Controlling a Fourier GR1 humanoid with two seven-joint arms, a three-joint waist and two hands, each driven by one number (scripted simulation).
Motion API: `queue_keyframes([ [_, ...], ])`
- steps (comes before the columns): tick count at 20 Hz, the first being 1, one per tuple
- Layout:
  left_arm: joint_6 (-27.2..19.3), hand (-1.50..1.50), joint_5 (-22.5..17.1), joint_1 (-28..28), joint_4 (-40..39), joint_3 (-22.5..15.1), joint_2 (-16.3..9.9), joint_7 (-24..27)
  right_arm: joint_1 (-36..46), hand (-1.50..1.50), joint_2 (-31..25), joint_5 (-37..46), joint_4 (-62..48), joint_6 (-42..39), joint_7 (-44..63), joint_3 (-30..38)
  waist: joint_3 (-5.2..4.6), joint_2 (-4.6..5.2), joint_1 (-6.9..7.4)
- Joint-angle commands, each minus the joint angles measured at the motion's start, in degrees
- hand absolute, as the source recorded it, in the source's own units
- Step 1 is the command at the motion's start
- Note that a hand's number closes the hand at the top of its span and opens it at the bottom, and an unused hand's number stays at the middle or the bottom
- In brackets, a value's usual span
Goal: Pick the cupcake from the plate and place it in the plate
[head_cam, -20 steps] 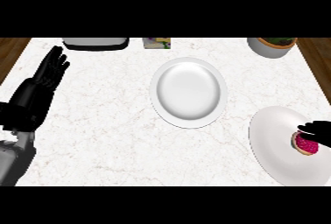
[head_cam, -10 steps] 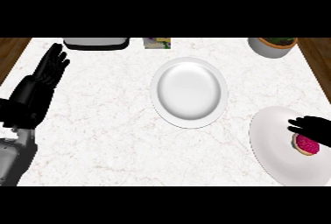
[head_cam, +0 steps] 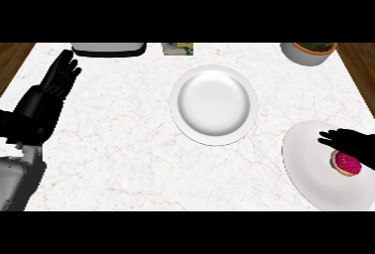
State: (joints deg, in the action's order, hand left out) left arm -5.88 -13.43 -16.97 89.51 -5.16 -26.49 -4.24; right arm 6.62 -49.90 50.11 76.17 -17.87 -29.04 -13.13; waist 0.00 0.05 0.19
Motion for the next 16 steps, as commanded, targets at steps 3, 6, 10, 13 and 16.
queue_keyframes([
  [3,2.88,0.0,0.9,3.01,4.14,2.93,0.35,-1.53,0.64,-1.5,0.5,4.24,-4.64,-0.29,-5.46,1.95,0.0,-0.1,-0.02],
  [6,3.42,0.0,0.95,1.57,1.41,3.58,1.82,-1.12,4.73,-1.5,6.77,9.07,-8.91,-0.62,-1.22,-1.59,0.0,-0.01,0.18],
  [10,1.35,0.0,4.37,0.7,4.46,2.69,3.63,-3.62,7.12,-1.5,8.76,13.37,-20.02,6.6,-5.34,-0.36,0.04,0.01,0.34],
  [13,3.51,0.0,4.83,4.83,8.6,4.05,3.3,-3.64,4.67,-1.5,9.07,14.45,-16.52,6.0,-3.54,1.38,0.01,-0.12,0.01],
  [16,2.85,0.0,6.09,1.35,3.14,3.9,5.18,-2.38,7.45,1.5,13.04,13.35,-20.25,7.18,-6.36,1.58,0.02,0.0,-0.01],
])
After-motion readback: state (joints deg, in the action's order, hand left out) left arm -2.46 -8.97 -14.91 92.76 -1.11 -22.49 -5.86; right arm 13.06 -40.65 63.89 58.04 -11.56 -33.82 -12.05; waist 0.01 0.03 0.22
